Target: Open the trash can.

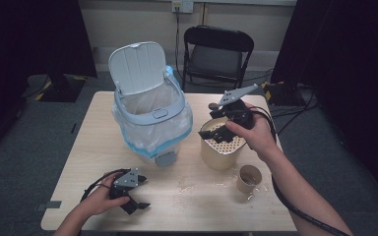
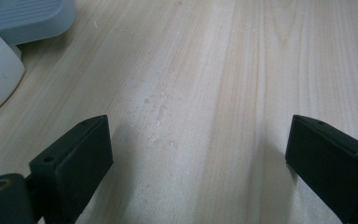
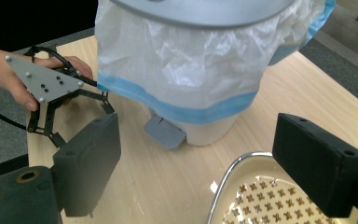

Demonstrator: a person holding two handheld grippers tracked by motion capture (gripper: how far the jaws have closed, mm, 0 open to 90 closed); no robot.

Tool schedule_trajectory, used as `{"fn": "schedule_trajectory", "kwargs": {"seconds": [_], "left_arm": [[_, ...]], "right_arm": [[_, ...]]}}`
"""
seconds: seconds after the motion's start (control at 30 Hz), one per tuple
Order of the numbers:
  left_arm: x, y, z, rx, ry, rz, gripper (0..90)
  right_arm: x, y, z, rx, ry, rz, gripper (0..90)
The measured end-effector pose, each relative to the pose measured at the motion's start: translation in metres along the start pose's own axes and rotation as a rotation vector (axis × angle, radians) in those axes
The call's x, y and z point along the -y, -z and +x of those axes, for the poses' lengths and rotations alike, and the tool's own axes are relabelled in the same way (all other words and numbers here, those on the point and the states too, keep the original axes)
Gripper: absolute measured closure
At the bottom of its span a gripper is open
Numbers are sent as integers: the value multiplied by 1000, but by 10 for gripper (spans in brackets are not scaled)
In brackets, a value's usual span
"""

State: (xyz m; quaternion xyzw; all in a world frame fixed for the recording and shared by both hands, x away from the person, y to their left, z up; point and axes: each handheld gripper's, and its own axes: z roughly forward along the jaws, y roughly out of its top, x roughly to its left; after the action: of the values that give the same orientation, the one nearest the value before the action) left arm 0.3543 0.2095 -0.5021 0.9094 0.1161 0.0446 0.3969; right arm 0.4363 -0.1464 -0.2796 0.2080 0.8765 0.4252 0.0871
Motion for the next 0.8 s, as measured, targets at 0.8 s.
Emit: {"fn": "schedule_trajectory", "kwargs": {"seconds": [0.8], "left_arm": [[0,0,-1,2,8,4,63]], "right_arm": [[55,21,-7,29,-65,-21,148]]}}
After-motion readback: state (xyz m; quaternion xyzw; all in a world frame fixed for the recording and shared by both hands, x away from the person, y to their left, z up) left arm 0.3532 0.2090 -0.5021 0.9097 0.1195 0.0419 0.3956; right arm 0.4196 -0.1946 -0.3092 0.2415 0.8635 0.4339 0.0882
